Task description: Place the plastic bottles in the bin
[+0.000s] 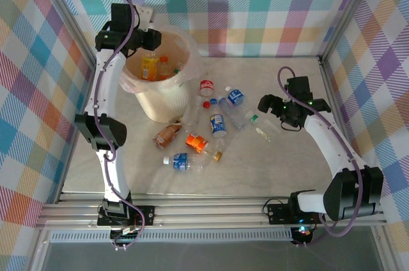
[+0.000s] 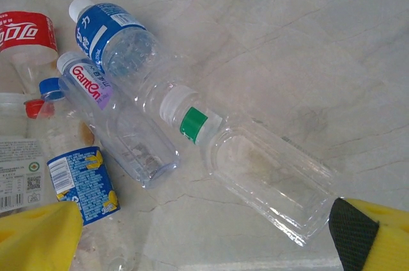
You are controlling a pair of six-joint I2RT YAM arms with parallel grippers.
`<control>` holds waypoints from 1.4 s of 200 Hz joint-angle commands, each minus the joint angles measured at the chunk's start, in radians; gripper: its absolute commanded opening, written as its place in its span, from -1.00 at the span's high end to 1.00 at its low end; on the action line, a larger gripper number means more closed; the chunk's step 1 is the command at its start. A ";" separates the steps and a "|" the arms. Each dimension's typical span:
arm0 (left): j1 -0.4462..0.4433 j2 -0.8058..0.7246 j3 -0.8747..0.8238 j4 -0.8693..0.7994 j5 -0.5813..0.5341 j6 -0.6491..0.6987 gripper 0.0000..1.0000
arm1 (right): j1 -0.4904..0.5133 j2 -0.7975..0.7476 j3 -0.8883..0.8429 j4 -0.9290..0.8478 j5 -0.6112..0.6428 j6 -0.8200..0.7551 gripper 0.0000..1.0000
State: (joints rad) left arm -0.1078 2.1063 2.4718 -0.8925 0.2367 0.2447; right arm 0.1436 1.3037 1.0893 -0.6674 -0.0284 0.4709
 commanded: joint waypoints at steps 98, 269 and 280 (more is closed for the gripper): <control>-0.002 0.102 -0.010 -0.056 0.023 0.062 0.85 | -0.039 0.112 0.004 0.119 0.033 -0.290 -0.99; -0.053 0.037 -0.077 -0.053 -0.085 0.063 -0.46 | -0.065 0.392 0.082 0.009 -0.130 -0.379 -0.99; -0.055 0.009 -0.101 -0.040 -0.095 0.056 -0.52 | -0.065 0.395 0.078 0.010 -0.136 -0.379 -0.99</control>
State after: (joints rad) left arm -0.1558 2.2230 2.4084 -0.9424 0.1780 0.3126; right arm 0.0845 1.6829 1.1522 -0.6319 -0.1246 0.1143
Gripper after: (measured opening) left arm 0.736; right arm 0.997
